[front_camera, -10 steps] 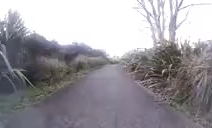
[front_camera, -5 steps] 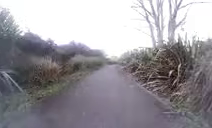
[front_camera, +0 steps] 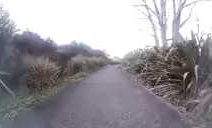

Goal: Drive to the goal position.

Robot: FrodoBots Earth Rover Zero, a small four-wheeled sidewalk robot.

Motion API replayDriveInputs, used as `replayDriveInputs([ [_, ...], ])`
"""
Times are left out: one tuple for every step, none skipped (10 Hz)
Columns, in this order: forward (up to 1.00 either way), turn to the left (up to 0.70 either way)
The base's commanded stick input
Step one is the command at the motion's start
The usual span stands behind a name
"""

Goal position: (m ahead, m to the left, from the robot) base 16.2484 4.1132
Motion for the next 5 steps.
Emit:
replayDriveInputs([
  [0.7, 0.0],
  [0.7, 0.0],
  [0.7, -0.35],
  [0.7, -0.35],
  [0.7, -0.35],
])
